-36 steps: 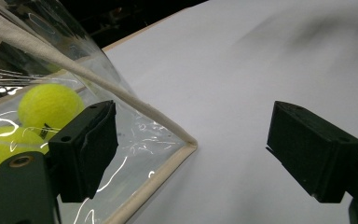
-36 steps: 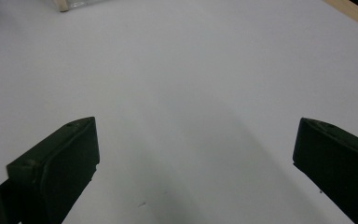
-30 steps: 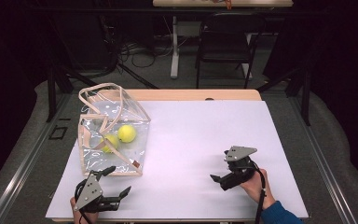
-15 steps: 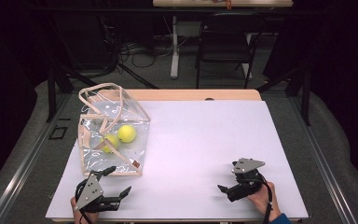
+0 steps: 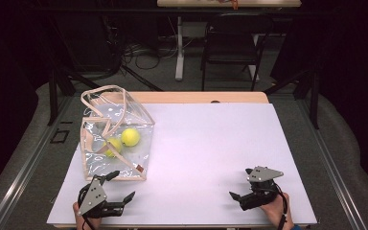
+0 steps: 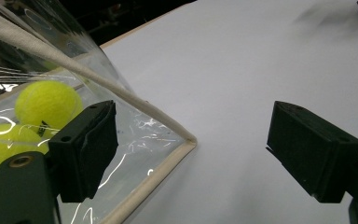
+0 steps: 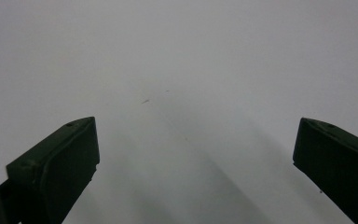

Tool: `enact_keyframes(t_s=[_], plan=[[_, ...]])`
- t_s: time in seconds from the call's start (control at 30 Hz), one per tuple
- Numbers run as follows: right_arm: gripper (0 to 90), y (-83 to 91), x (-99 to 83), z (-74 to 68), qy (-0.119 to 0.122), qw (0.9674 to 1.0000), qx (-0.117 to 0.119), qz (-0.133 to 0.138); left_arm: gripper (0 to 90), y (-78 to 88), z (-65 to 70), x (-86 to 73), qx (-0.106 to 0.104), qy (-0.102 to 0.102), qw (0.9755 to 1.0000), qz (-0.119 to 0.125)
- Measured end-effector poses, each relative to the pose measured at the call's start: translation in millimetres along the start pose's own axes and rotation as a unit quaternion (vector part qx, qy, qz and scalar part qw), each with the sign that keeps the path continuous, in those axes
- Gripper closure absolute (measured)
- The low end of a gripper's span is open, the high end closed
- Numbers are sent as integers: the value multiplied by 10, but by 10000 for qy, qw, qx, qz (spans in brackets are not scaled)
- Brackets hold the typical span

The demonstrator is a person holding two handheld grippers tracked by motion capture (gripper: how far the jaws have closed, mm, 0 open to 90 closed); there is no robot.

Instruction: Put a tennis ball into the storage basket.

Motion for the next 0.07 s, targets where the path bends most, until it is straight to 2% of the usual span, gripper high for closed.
enact_keyframes(t_s=[0.07], plan=[[0, -5, -20, 1, -13, 10000, 4, 38, 159, -5, 4, -6, -10, -12, 10000, -32]])
Point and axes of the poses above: each handheld gripper's, and its own axes: y roughly backward along the jaws, x roughly out of its top, z roughly to its right, the point moved 1 cm from there along -y, roughly forward along the jaws, and after that the axes turned 8 degrees about z, right-handed, at the moved point
